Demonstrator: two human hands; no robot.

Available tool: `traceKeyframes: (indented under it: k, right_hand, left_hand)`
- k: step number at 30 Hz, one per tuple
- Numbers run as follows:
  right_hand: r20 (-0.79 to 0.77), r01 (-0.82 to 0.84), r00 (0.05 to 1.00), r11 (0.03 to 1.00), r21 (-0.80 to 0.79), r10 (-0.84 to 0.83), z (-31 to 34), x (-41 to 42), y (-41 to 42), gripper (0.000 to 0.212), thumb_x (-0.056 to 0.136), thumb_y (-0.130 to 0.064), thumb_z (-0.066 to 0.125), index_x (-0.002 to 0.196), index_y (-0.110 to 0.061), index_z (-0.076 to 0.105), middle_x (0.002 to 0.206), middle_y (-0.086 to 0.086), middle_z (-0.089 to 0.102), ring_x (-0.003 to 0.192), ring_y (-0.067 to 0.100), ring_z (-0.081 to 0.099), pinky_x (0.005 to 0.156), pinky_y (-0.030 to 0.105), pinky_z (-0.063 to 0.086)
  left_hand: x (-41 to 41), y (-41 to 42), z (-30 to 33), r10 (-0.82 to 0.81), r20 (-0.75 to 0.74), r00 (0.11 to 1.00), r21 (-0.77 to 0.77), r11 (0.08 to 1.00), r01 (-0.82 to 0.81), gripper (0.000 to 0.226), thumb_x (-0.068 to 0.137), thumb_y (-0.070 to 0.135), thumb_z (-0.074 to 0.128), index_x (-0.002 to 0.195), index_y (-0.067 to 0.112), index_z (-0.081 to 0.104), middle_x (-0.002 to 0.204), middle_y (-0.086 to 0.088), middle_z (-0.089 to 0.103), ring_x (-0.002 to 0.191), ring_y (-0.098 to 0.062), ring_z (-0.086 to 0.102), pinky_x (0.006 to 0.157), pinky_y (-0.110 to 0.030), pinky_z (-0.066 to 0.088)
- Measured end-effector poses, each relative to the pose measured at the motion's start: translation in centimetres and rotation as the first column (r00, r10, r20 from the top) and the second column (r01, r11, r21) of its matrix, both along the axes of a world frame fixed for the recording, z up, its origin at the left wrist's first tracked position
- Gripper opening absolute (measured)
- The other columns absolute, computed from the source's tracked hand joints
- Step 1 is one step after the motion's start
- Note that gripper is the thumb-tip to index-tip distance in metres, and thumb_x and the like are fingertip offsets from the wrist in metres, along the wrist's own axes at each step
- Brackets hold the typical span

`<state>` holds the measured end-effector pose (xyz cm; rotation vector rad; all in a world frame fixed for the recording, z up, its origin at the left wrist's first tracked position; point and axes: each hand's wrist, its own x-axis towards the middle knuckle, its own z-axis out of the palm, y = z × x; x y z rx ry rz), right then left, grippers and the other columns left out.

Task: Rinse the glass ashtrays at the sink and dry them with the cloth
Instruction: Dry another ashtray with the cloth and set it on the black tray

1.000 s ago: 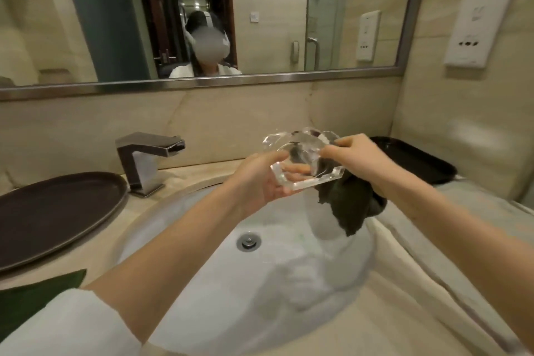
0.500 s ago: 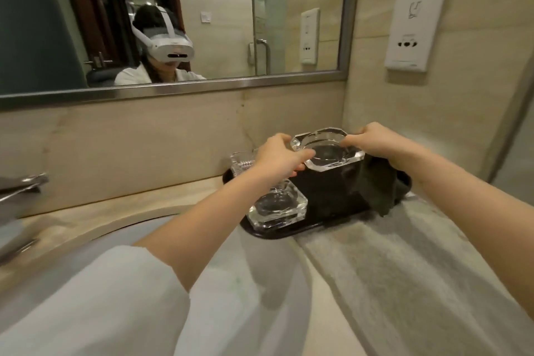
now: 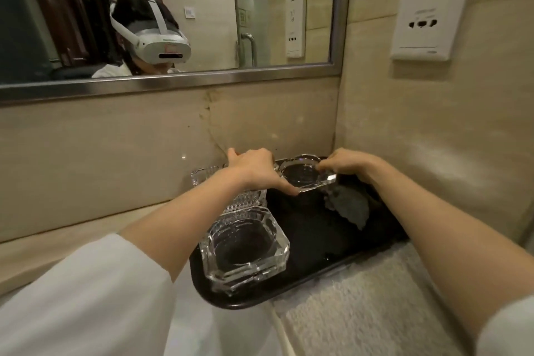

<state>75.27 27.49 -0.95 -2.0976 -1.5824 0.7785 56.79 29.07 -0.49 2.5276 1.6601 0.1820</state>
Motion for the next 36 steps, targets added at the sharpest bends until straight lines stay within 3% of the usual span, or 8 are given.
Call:
traceKeyframes:
  k: [4,8,14,20,24,27,30,36]
  right_hand:
    - [-0.001,-0.03,1.0,0.998,-0.049,0.03,-0.9,-0.3,1.1,0.024,0.086,-0.025,0.061,0.094,-0.004,0.067,0.084,0.006,0.059,0.068,0.016,0.053,0.057,0.026,0.042]
    - [-0.019,-0.056,0.998,0.996,-0.069,0.055,-1.2,-0.5,1.7,0.024,0.086,-0.023,0.062,0.096,-0.002,0.068,0.091,0.009,0.061,0.069,0.016,0.054,0.065,0.029,0.044]
    - [0.077,-0.077,0.994,0.995,-0.059,0.081,-1.4,-0.8,2.1,0.043,0.089,-0.036,0.059,0.116,-0.003,0.063,0.114,0.009,0.059,0.108,0.026,0.055,0.089,0.034,0.042]
    - [0.284,-0.065,0.958,0.996,0.067,0.043,-2.6,-0.6,2.1,0.051,0.084,-0.051,0.059,0.104,-0.005,0.065,0.106,0.01,0.065,0.096,0.024,0.06,0.079,0.033,0.046]
    - [0.345,-0.011,0.935,0.966,0.26,-0.082,-2.2,-0.4,1.1,0.037,0.089,-0.044,0.056,0.101,-0.011,0.064,0.102,0.008,0.065,0.093,0.026,0.06,0.071,0.032,0.046]
    - [0.444,-0.055,0.873,0.862,0.503,-0.203,-1.6,-0.7,-0.6,0.026,0.093,-0.036,0.051,0.1,-0.013,0.062,0.102,0.008,0.065,0.097,0.028,0.058,0.068,0.031,0.04]
    - [0.471,-0.201,0.846,0.669,0.715,-0.25,-1.1,-1.5,-2.5,0.023,0.093,-0.031,0.051,0.094,-0.011,0.06,0.095,0.007,0.064,0.094,0.027,0.054,0.068,0.032,0.038]
    - [0.518,-0.421,0.842,0.418,0.805,-0.15,0.8,-5.3,-8.0,0.016,0.083,-0.027,0.066,0.082,-0.012,0.063,0.078,0.003,0.063,0.077,0.025,0.058,0.055,0.031,0.044]
  left_hand:
    - [0.4,0.7,0.3,0.008,-0.114,0.993,-0.105,0.994,-0.02,0.067,0.063,0.07,0.066,0.1,0.016,0.055,0.101,0.003,0.06,0.114,-0.026,0.052,0.109,-0.056,0.011]
    - [0.9,0.6,0.5,0.019,-0.203,0.979,-0.149,0.988,-0.05,0.055,0.067,0.065,0.068,0.081,0.017,0.044,0.095,0.001,0.054,0.116,-0.028,0.05,0.109,-0.057,0.006]
    - [1.2,0.6,0.6,0.013,-0.312,0.95,-0.156,0.986,-0.065,0.073,0.068,0.064,0.068,0.12,0.016,0.05,0.125,-0.001,0.055,0.126,-0.029,0.043,0.11,-0.058,0.004]
    - [1.1,0.5,0.5,-0.003,-0.249,0.968,-0.131,0.991,-0.03,0.046,0.072,0.055,0.07,0.091,0.02,0.047,0.099,0.001,0.052,0.119,-0.028,0.048,0.109,-0.058,0.011]
    - [0.9,0.1,0.6,-0.069,-0.119,0.991,-0.019,0.998,0.067,0.048,0.079,0.048,0.066,0.114,0.017,0.058,0.116,-0.001,0.06,0.121,-0.026,0.049,0.111,-0.052,0.021]
    - [0.5,-0.9,0.8,-0.161,0.051,0.986,0.254,0.956,0.143,0.048,0.086,0.036,0.059,0.13,0.015,0.052,0.133,-0.003,0.055,0.124,-0.023,0.048,0.106,-0.039,0.035]
    - [-0.1,-2.7,1.0,-0.221,0.075,0.972,0.431,0.887,0.168,0.047,0.089,0.038,0.054,0.13,0.016,0.051,0.134,-0.001,0.053,0.126,-0.02,0.044,0.104,-0.035,0.037]
    - [-3.2,-8.5,2.6,-0.242,0.228,0.943,0.507,0.857,0.098,0.046,0.09,0.044,0.053,0.129,0.02,0.05,0.13,0.006,0.055,0.123,-0.013,0.045,0.099,-0.03,0.039]
